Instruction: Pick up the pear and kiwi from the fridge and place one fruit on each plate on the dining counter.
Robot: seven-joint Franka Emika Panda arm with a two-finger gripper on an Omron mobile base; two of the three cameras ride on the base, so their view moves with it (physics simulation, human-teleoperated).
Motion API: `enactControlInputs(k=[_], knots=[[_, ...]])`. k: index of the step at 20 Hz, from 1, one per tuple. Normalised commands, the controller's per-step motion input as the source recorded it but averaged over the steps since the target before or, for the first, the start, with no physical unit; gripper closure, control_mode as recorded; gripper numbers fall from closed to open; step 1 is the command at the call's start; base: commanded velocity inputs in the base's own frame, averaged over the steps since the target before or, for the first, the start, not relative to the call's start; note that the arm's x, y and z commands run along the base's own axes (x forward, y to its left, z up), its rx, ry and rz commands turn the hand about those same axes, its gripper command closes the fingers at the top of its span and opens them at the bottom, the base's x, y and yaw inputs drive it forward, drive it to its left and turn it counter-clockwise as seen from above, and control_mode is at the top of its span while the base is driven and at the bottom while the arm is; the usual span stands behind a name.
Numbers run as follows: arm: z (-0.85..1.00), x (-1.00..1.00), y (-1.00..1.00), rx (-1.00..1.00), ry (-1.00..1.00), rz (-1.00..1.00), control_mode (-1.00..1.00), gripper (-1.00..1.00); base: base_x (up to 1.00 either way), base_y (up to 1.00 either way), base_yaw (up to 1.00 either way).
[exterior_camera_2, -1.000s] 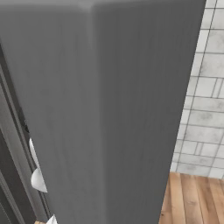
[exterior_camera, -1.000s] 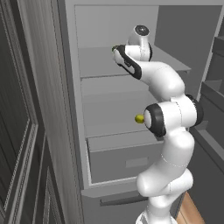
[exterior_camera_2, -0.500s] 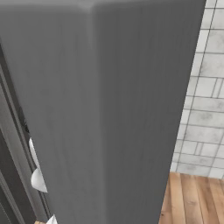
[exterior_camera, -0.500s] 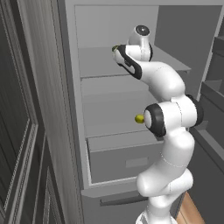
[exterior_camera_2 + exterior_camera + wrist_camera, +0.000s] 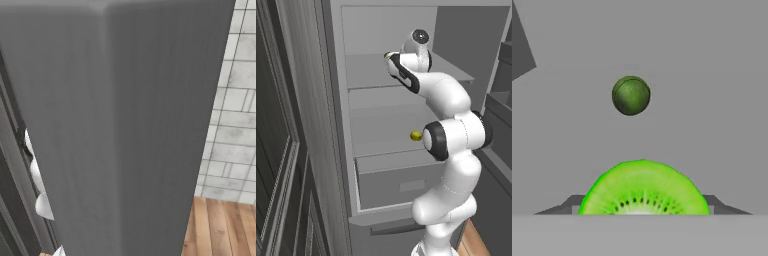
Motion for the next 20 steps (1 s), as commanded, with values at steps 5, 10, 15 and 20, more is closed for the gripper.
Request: enactControlInputs(k=[5, 10, 15, 20], knots=[[0.39, -0.88, -0.50, 0.00, -0.26, 0.00, -1.00, 1.00, 0.00, 0.00, 0.00], [0.45, -1.00, -0.19, 0.00, -0.18, 0.00, -1.00, 1.00, 0.00, 0.00, 0.00], [0.25, -1.00, -0.03, 0.00, -0.03, 0.00, -1.00, 1.00, 0.00, 0.00, 0.00], [0.16, -1.00, -0.01, 0.00, 0.00, 0.00, -1.00, 1.00, 0.00, 0.00, 0.00]])
